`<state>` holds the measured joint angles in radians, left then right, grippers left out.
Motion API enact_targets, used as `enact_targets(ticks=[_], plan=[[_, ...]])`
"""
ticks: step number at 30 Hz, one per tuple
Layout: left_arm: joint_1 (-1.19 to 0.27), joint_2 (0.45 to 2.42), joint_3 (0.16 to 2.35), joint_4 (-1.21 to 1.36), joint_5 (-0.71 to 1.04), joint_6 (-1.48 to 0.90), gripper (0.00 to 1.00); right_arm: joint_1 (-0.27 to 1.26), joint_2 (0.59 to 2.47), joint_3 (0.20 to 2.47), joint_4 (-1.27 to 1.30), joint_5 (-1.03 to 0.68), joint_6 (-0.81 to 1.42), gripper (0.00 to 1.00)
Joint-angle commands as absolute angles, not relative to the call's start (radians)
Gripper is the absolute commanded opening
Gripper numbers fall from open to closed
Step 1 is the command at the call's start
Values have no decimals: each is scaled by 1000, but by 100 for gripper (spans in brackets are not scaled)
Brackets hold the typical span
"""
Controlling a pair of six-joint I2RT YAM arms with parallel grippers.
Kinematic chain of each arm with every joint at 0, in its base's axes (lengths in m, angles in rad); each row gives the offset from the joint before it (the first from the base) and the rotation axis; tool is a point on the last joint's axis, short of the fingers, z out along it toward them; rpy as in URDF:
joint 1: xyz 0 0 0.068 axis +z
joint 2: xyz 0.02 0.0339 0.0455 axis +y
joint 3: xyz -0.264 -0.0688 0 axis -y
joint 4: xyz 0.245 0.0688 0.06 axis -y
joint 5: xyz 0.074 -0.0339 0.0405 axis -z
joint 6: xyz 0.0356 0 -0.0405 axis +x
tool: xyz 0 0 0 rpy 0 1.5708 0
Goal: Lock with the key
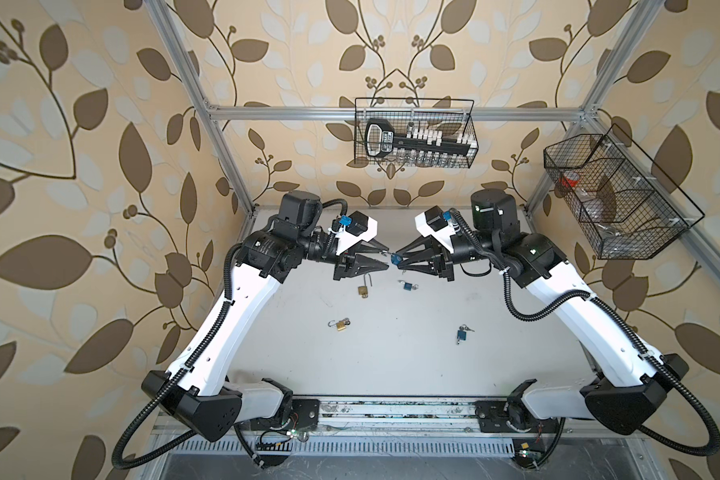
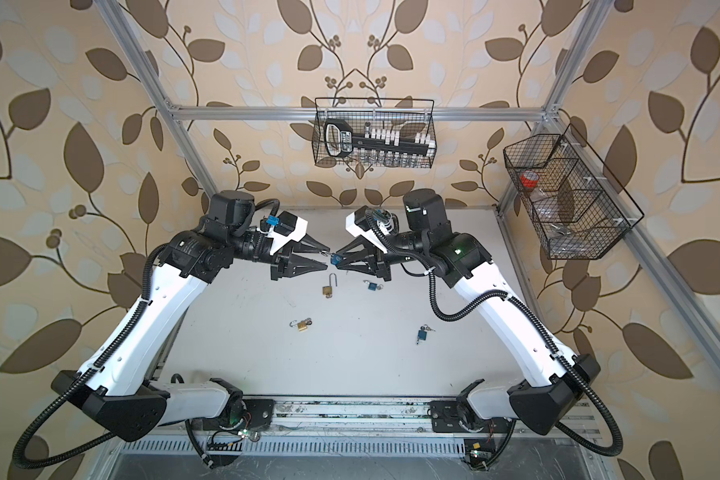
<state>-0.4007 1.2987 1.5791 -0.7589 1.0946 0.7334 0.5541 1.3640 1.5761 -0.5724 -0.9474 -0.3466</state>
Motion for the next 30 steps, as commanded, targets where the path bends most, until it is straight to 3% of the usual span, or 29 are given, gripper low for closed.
enact_targets(ticks=[1,12,30], plan=[[-413,1293,1618,-753,1097,760,38,553,1348,1565,-560,-943,-368,0],[-413,1275,1612,-718,1097,732,43,553,1364,1571,-620,-905,-400,0],[-413,1276,1612,-715,1106,724,19,553,1366,1566,-626,-880,-397,0]])
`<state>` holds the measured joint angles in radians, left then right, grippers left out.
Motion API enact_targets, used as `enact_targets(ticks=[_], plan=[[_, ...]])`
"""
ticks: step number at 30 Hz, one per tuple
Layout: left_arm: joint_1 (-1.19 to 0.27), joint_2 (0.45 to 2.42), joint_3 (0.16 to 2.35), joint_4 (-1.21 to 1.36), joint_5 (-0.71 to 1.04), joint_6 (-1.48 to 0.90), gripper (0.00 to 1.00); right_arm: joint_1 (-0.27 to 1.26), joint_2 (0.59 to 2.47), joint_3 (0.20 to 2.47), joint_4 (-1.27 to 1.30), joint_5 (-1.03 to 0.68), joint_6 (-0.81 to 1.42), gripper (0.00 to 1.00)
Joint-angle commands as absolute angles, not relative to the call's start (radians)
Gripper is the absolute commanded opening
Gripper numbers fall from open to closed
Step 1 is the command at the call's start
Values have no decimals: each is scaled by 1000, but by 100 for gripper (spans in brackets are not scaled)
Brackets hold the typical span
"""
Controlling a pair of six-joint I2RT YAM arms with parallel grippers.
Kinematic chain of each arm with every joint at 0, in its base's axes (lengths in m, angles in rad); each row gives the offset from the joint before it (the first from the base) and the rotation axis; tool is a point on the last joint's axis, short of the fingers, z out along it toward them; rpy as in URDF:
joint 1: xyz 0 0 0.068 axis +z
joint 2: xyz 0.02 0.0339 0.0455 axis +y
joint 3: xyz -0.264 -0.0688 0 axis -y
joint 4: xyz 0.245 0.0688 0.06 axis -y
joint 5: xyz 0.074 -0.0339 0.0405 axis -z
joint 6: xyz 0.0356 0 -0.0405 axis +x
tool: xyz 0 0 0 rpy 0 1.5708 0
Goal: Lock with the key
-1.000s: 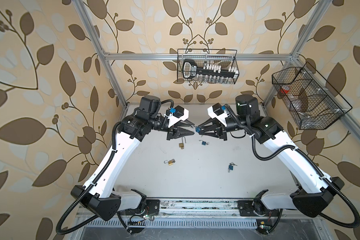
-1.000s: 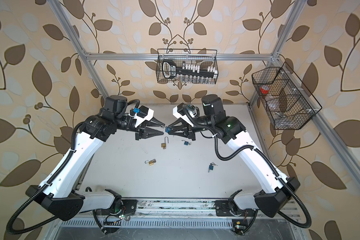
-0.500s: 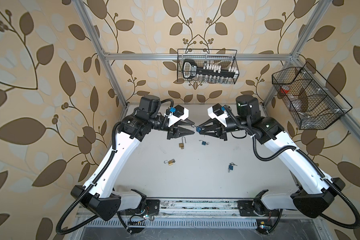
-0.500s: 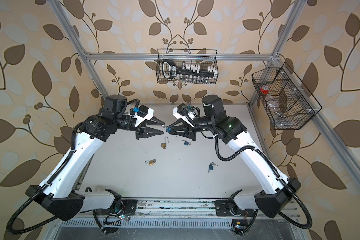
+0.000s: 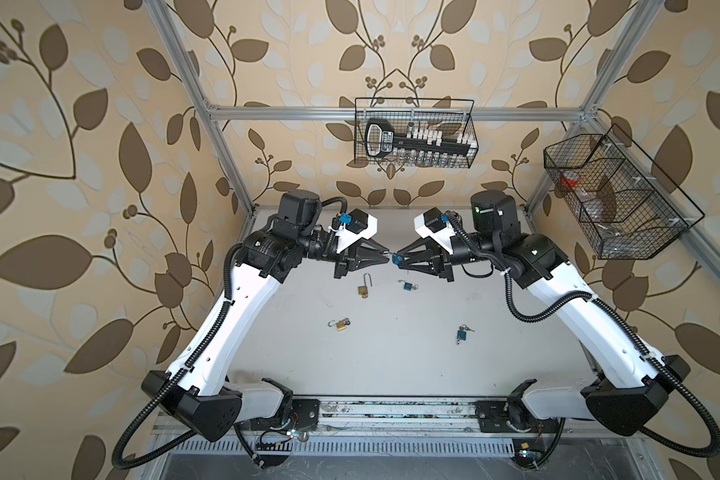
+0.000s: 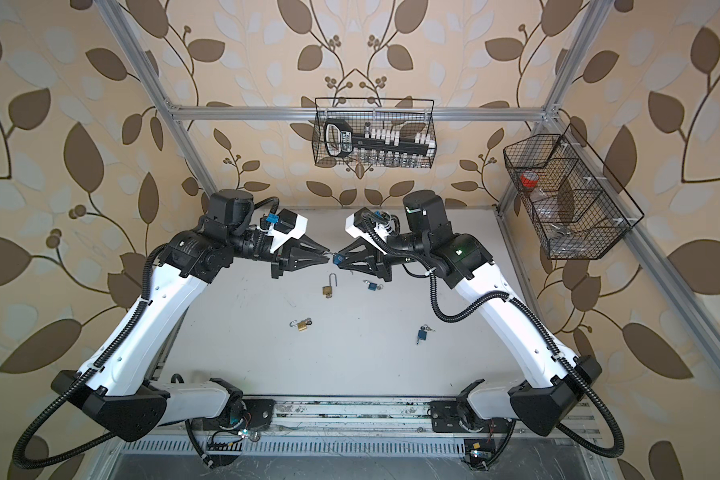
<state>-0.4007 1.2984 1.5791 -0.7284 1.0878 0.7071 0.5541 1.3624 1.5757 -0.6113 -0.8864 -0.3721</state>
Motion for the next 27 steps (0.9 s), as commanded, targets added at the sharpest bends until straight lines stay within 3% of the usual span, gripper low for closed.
enact_targets(ticks=[1,13,19,20,22,23,25,27], plan=[[-413,1277,1611,-715,1107,725,18,553,1367,1566,-625,-880,-397,0],[-413,1280,1610,-717,1108,719,0,553,1374,1572,-621,-877,-390,0],[-413,1272,1602,-698,1123,690,0,552,1369,1569,-589,-861,-368,0],[-413,1268,1597,-682,1124,667,0,551,1364,1566,-574,-853,-357,7],[-413,1255,1576,-589,1113,548,0,551,1341,1539,-501,-810,-306,47],[-413,1253,1570,-537,1098,453,0,550,1326,1518,-457,-781,-272,60],[-413,1274,1595,-474,1029,240,0,541,1282,1458,-330,-719,-187,73],[-413,1295,1628,-466,1012,128,0,520,1248,1409,-234,-695,-106,75]])
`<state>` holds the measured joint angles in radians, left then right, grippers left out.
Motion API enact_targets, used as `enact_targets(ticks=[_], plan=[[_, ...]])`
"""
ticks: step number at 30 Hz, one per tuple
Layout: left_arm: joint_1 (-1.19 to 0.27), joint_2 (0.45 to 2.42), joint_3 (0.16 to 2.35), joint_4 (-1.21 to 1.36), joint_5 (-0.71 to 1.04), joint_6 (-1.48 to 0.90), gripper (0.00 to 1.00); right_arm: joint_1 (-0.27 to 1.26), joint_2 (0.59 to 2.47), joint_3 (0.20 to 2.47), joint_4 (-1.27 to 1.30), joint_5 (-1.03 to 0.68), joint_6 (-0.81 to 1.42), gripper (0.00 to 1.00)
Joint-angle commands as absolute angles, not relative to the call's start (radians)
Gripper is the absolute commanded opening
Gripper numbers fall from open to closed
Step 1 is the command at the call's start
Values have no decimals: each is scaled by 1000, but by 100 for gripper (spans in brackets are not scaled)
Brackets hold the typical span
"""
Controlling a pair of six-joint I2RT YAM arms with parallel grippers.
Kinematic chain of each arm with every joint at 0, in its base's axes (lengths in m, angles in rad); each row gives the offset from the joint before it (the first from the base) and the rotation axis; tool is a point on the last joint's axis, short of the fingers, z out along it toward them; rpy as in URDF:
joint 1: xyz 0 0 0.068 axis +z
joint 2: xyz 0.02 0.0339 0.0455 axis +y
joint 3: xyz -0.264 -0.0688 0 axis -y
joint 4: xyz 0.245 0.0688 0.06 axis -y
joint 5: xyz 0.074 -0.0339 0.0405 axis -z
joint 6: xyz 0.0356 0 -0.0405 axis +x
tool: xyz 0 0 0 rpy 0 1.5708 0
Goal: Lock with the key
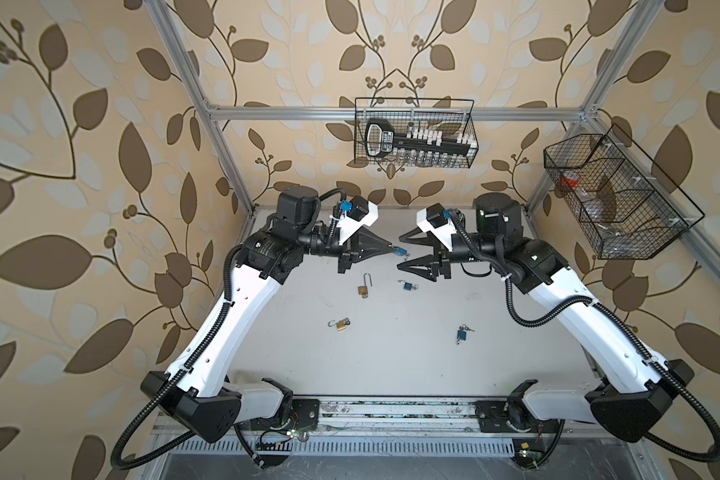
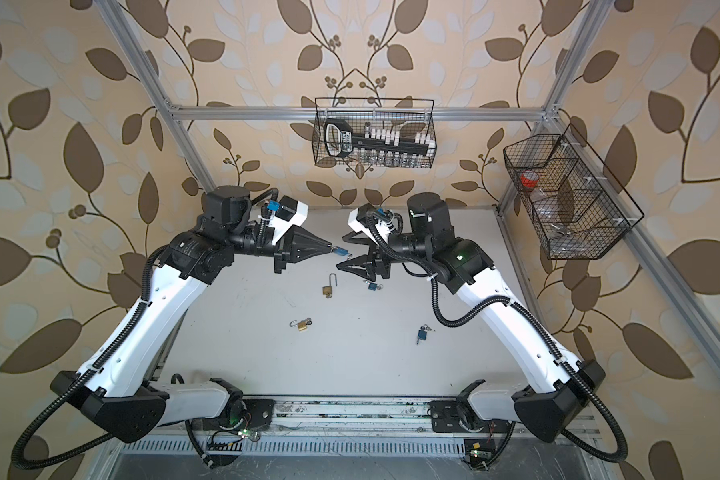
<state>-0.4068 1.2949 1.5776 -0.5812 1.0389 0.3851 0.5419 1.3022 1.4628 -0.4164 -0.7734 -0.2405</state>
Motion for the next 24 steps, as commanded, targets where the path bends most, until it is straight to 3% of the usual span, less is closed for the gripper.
enact_targets(ticks=[1,7,13,24], plan=[[-413,1298,1632,-449,1006,74,0,503,1238,1388,-184,-701,-58,76],[-413,1259,1628,-370,865,-151,0,376,1214,1279,130,-858,265,76],[-411,1241,1690,-455,668,-272,0,363,1237,1256,335,-934,455,75],[-411,1154,1492,-128,852,-389,0,388,1291,1272,487,-1011,577,74]])
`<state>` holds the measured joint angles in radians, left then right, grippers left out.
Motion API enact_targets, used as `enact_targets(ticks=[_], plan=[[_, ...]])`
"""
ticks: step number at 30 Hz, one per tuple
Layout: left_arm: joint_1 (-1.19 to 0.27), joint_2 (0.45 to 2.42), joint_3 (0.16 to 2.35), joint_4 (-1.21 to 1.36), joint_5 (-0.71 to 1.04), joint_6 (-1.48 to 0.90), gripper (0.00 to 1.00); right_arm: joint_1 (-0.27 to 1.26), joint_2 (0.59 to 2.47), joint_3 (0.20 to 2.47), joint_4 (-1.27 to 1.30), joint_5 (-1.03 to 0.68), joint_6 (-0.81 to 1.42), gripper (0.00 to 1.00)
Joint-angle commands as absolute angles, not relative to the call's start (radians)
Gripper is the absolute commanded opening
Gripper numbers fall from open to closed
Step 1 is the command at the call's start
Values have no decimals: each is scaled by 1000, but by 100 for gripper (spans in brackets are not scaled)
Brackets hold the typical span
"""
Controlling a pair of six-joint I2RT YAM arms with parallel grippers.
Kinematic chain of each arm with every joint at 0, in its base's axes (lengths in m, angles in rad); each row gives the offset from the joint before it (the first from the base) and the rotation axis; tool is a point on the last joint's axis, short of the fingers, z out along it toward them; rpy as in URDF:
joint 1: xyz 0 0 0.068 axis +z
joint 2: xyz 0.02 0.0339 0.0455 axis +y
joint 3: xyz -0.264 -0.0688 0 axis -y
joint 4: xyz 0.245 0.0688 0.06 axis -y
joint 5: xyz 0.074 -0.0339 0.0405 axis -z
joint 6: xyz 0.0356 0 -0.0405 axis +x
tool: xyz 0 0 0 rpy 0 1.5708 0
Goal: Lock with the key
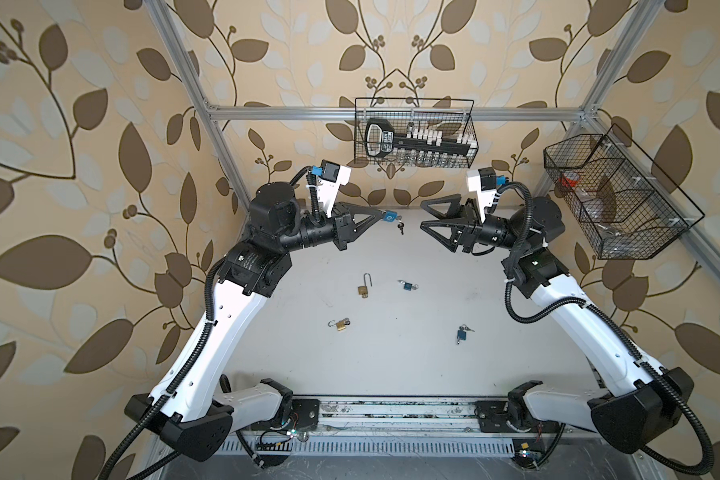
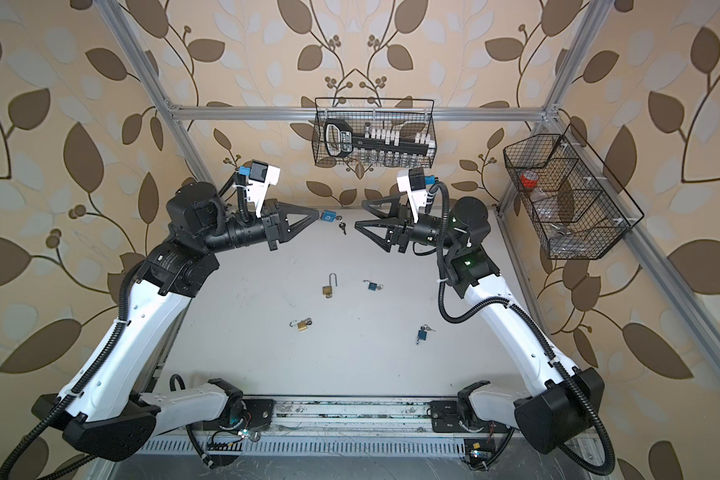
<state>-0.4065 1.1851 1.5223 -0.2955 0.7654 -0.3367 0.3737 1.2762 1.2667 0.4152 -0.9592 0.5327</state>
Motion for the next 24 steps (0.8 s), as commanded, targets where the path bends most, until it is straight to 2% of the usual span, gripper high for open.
enact_targets(ticks=[1,7,15,21,24], plan=[[-411,1152,1486,-110,872,-392,0,395,1295,1278,492,-1021,577,74],[-411,1152,1464,-21,939,-436,0,468,1308,1300,507,-1036,548,73],[-413,1154,1431,95,997,-520,0,474,1263,1256,541,-898,533,69],[-413,1146,1404,152,1030,-548,0,488,1297,1299,560,-1007,560,68],[-413,1146,1399,164,1032,-554,0,510,1313,1320,529,-1032,543,62]])
